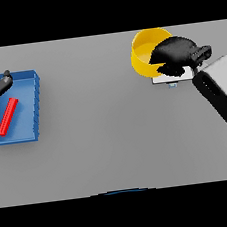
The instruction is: Pick up the red beaker and tilt it to pour out 1 green nut into yellow bowl. Pick up the yellow bowl and place it on the metallic measuring scale.
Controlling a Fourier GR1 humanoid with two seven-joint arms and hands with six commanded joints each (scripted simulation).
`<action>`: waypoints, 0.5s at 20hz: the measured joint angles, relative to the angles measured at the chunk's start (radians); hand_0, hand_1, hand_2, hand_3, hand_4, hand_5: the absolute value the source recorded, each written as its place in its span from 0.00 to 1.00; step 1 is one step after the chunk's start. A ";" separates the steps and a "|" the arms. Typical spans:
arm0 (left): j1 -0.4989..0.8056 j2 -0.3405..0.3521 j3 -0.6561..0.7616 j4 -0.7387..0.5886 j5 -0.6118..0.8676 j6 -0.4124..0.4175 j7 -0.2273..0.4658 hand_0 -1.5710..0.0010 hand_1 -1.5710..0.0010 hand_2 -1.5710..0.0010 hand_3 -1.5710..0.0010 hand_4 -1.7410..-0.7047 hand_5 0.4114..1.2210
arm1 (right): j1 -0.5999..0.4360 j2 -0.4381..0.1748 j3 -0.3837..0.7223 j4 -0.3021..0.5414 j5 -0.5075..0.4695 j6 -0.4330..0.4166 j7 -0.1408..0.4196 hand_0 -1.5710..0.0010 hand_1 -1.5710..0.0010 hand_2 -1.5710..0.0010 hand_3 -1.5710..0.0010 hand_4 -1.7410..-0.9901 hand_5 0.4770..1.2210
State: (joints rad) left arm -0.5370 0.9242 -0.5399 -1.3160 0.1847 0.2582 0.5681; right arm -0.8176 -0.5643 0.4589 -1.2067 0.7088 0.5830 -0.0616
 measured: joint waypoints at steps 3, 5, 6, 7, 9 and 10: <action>0.009 0.007 -0.001 -0.033 0.006 0.010 0.029 1.00 1.00 1.00 1.00 0.88 0.44 | -0.024 -0.003 -0.022 0.102 -0.007 -0.035 -0.007 0.00 0.00 0.00 0.24 0.03 1.00; 0.021 0.010 -0.001 -0.035 0.009 0.011 0.033 1.00 1.00 1.00 1.00 0.88 0.45 | -0.029 -0.009 -0.029 0.176 -0.003 -0.074 -0.029 0.00 0.00 0.00 0.25 0.03 1.00; 0.019 0.008 -0.001 -0.031 0.005 0.015 0.040 1.00 1.00 1.00 1.00 0.88 0.45 | -0.046 -0.011 -0.031 0.224 0.003 -0.093 -0.044 0.00 0.00 0.00 0.26 0.03 1.00; 0.015 0.010 0.000 -0.035 0.003 0.017 0.037 1.00 1.00 1.00 1.00 0.89 0.45 | -0.040 -0.017 -0.031 0.244 0.004 -0.108 -0.052 0.00 0.00 0.00 0.25 0.03 1.00; 0.012 0.007 -0.001 -0.018 0.004 0.009 0.036 1.00 1.00 1.00 1.00 0.89 0.43 | -0.057 -0.003 -0.028 0.315 0.008 -0.133 -0.053 0.00 0.00 0.00 0.22 0.03 1.00; 0.005 0.002 -0.002 -0.009 0.005 0.003 0.035 1.00 1.00 1.00 1.00 0.89 0.43 | -0.066 0.008 -0.027 0.361 0.013 -0.161 -0.064 0.00 0.00 0.00 0.20 0.02 1.00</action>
State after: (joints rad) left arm -0.5324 0.9265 -0.5414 -1.3247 0.1894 0.2614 0.6034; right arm -0.8832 -0.5565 0.4319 -0.8458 0.7217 0.4224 -0.1251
